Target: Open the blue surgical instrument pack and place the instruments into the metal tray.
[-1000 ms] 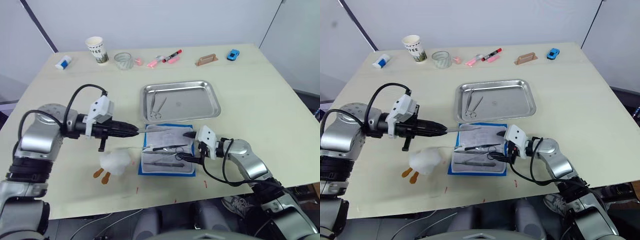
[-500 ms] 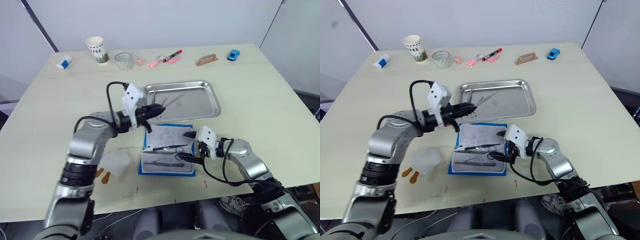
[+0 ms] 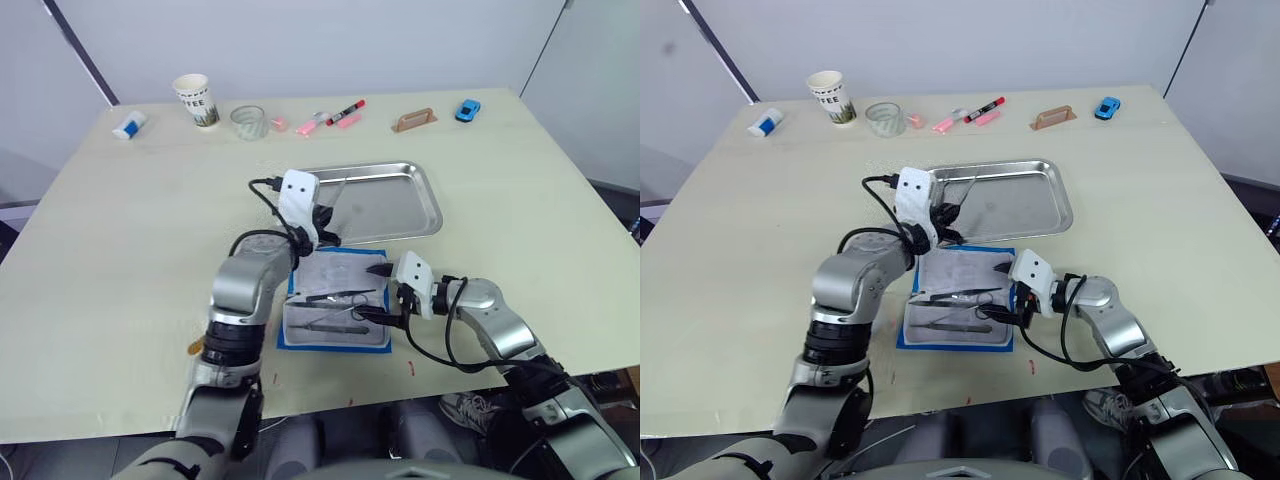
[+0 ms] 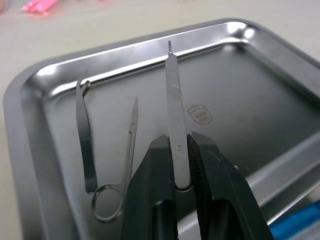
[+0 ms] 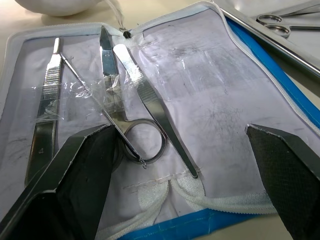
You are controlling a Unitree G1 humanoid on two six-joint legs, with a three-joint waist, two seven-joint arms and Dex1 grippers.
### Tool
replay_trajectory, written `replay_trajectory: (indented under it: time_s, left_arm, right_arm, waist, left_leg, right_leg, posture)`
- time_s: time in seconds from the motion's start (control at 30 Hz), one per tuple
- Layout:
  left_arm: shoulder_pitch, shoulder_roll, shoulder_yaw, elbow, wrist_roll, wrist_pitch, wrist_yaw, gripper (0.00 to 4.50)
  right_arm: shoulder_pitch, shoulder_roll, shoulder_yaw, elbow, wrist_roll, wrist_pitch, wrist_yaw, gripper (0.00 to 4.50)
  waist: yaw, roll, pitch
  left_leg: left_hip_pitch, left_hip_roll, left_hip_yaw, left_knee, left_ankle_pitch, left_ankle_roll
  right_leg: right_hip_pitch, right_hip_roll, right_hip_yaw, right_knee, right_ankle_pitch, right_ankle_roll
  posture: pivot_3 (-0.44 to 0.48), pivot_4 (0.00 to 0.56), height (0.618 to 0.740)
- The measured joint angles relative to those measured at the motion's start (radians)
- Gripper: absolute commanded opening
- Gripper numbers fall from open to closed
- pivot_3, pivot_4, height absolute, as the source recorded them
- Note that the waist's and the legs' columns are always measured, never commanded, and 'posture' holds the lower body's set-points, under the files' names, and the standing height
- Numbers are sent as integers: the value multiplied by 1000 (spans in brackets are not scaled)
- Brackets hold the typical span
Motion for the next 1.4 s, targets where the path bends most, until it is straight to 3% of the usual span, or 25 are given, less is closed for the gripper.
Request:
replay_trajectory:
  time_s: [0.67,1.23,1.3,1.4]
  left_arm:
    - [-61,-119,36,170,53,43,154,41]
    - [-55,-121,29,185,54,20,132,41]
    - [-55,-123,31,184,51,20,131,961]
    - [-47,-125,35,185,49,29,127,1867]
  right_arm:
    - [-5,3,1,13,0,-4,1,4500]
    - [-6,6,1,21,0,-11,1,4500]
    - [-6,8,1,23,0,-11,1,4500]
    - [-8,10,1,25,0,-11,1,4500]
  waist:
    - [0,0,0]
    - [0,1,0]
    - [-1,1,0]
    - [-2,1,0]
  left_leg:
    - [1,0,0,-1,0,-1]
    - [1,0,0,-1,1,-3]
    - [2,0,0,-1,1,-3]
    - [2,0,-1,-2,1,-3]
  right_leg:
    - [4,0,0,-1,0,1]
    - [6,0,0,-2,-2,4]
    - [6,0,0,-2,-2,4]
    - [7,1,0,-3,-2,4]
  posture:
    - [0,150,740]
    - [0,150,740]
    - [0,150,740]
    - [0,150,740]
